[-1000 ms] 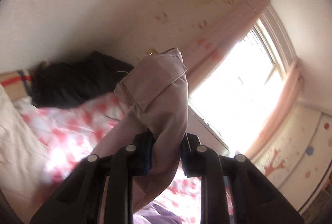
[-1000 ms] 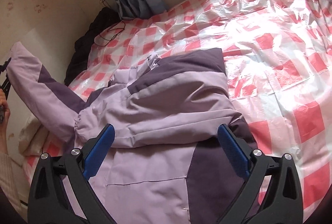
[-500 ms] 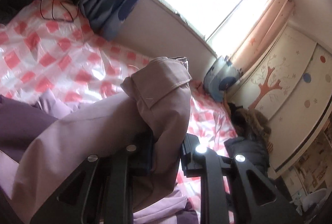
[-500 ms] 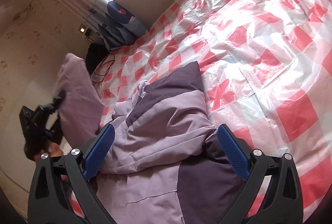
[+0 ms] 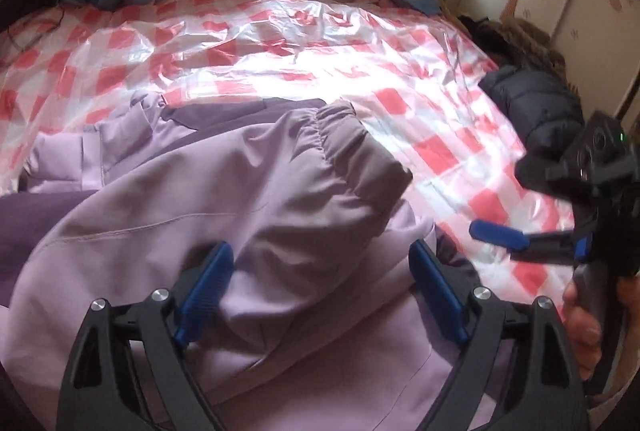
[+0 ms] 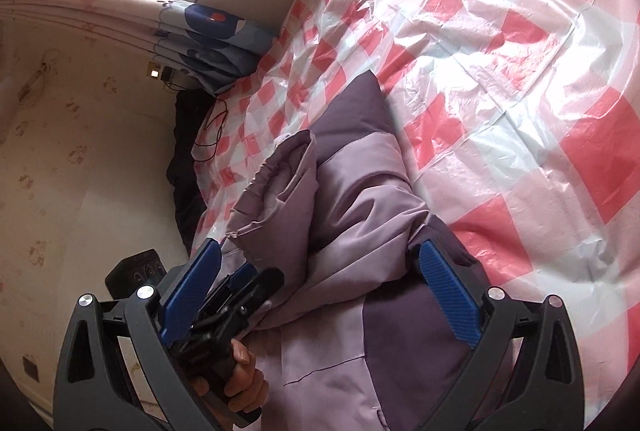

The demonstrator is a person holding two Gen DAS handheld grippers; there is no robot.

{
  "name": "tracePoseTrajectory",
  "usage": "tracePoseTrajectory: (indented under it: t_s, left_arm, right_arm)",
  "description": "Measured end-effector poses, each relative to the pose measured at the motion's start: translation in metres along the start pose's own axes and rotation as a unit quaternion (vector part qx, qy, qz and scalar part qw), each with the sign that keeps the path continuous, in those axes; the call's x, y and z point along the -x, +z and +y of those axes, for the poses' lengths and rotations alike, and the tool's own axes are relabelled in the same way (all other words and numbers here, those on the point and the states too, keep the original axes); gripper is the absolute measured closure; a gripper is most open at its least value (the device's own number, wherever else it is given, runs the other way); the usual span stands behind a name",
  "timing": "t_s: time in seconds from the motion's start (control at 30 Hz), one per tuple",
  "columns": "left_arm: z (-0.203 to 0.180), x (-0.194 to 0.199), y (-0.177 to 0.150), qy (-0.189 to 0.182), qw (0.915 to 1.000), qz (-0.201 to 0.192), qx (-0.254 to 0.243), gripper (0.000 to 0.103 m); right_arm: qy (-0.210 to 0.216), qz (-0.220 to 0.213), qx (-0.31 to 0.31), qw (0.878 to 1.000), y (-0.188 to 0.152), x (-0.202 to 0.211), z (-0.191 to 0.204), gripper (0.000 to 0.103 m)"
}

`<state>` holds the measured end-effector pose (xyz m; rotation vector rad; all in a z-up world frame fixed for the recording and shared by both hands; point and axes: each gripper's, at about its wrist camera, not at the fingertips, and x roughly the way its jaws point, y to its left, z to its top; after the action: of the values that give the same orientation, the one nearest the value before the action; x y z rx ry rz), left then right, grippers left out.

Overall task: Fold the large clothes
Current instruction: 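Lay the sleeve over the jacket body and open the left tool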

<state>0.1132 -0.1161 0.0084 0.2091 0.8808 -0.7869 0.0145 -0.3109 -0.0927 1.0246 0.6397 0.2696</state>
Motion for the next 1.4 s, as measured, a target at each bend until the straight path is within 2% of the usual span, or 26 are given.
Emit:
tracePoseTrajectory:
  t_s: [0.03, 0.1, 0.27, 0.37, 0.5, 0.53, 0.57, 0.6, 0.63, 0.67, 0.77, 0.83, 0.93, 1.0, 1.03, 1.07, 1.1, 1.13, 1.17, 1.2, 1.27, 1.33, 1.4]
  left_arm:
    - [-0.005, 0.003, -0.001, 0.015, 0.9998, 0.004, -0.016, 0.017]
    - [-0.005, 0.020, -0.006, 0.019, 0.9997, -0.003, -0.015, 0.017]
    - [0.043, 0.086, -0.029, 0.018, 0.9953, -0.051, 0.080, 0.011]
    - [0.087, 0.128, -0.050, 0.033, 0.9871, -0.072, 0.139, 0.011]
    - [0.149, 0.175, -0.078, 0.076, 0.9700, -0.093, 0.212, 0.011]
    - [0.162, 0.184, -0.084, 0.084, 0.9655, -0.096, 0.227, 0.011]
    - [0.174, 0.194, -0.090, 0.090, 0.9608, -0.100, 0.243, 0.011]
    - [0.185, 0.203, -0.095, 0.095, 0.9565, -0.106, 0.255, 0.011]
    - [0.195, 0.213, -0.099, 0.103, 0.9512, -0.115, 0.267, 0.011]
    - [0.204, 0.222, -0.103, 0.106, 0.9469, -0.127, 0.276, 0.011]
    - [0.223, 0.243, -0.108, 0.110, 0.9346, -0.172, 0.291, 0.007]
    - [0.231, 0.242, -0.108, 0.113, 0.9293, -0.185, 0.299, 0.007]
    - [0.239, 0.208, -0.104, 0.111, 0.9356, -0.148, 0.301, 0.007]
    - [0.248, 0.169, -0.107, 0.117, 0.9392, -0.091, 0.310, 0.007]
    - [0.252, 0.153, -0.110, 0.120, 0.9389, -0.062, 0.317, 0.007]
    - [0.256, 0.138, -0.113, 0.123, 0.9377, -0.034, 0.323, 0.007]
    - [0.257, 0.133, -0.115, 0.130, 0.9365, -0.025, 0.325, 0.007]
    - [0.255, 0.136, -0.115, 0.134, 0.9367, -0.032, 0.322, 0.007]
    - [0.253, 0.143, -0.113, 0.133, 0.9375, -0.047, 0.318, 0.007]
    - [0.249, 0.154, -0.109, 0.127, 0.9388, -0.073, 0.312, 0.007]
    - [0.241, 0.170, -0.100, 0.132, 0.9406, -0.113, 0.292, 0.007]
    - [0.237, 0.170, -0.087, 0.140, 0.9463, -0.118, 0.266, 0.007]
    - [0.238, 0.159, -0.079, 0.140, 0.9518, -0.104, 0.252, 0.007]
  right_arm:
    - [0.003, 0.003, -0.001, 1.000, -0.001, -0.003, 0.001, 0.007]
    - [0.010, 0.010, 0.004, 1.000, -0.002, -0.008, 0.004, 0.007]
    - [0.041, 0.022, 0.031, 0.998, -0.001, -0.022, 0.029, 0.007]
    - [0.033, 0.031, 0.064, 0.997, -0.004, -0.034, 0.045, 0.007]
    - [0.022, 0.055, 0.050, 0.997, 0.001, -0.067, 0.045, 0.009]
    - [0.027, 0.062, 0.059, 0.996, 0.003, -0.077, 0.047, 0.026]
    - [0.020, 0.068, 0.077, 0.995, 0.005, -0.087, 0.053, 0.055]
    - [-0.004, 0.070, 0.098, 0.993, 0.007, -0.094, 0.061, 0.071]
    - [-0.016, 0.061, 0.118, 0.991, 0.009, -0.096, 0.070, 0.079]
    - [-0.011, 0.051, 0.138, 0.989, 0.011, -0.093, 0.081, 0.081]
    - [0.026, -0.017, 0.228, 0.973, 0.013, -0.059, 0.122, 0.082]
    - [0.021, -0.042, 0.243, 0.969, 0.017, -0.044, 0.125, 0.082]
    - [-0.032, -0.008, 0.203, 0.979, 0.029, -0.063, 0.079, 0.082]
    - [-0.078, 0.066, 0.159, 0.982, 0.029, -0.093, 0.033, 0.077]
    - [-0.079, 0.086, 0.134, 0.984, 0.027, -0.098, 0.015, 0.072]
    - [-0.065, 0.085, 0.120, 0.987, 0.026, -0.094, 0.007, 0.066]
    - [-0.061, 0.072, 0.121, 0.988, 0.027, -0.084, 0.007, 0.060]
    - [-0.073, 0.040, 0.129, 0.988, 0.028, -0.069, 0.013, 0.048]
    - [-0.100, -0.001, 0.145, 0.984, 0.029, -0.053, 0.024, 0.045]
    - [-0.109, -0.040, 0.175, 0.978, 0.030, -0.039, 0.040, 0.044]
    - [-0.107, -0.094, 0.236, 0.961, 0.027, -0.023, 0.076, 0.031]
    - [-0.097, -0.095, 0.301, 0.944, 0.022, -0.033, 0.111, 0.026]
    - [-0.111, -0.053, 0.359, 0.925, 0.012, -0.069, 0.138, 0.025]
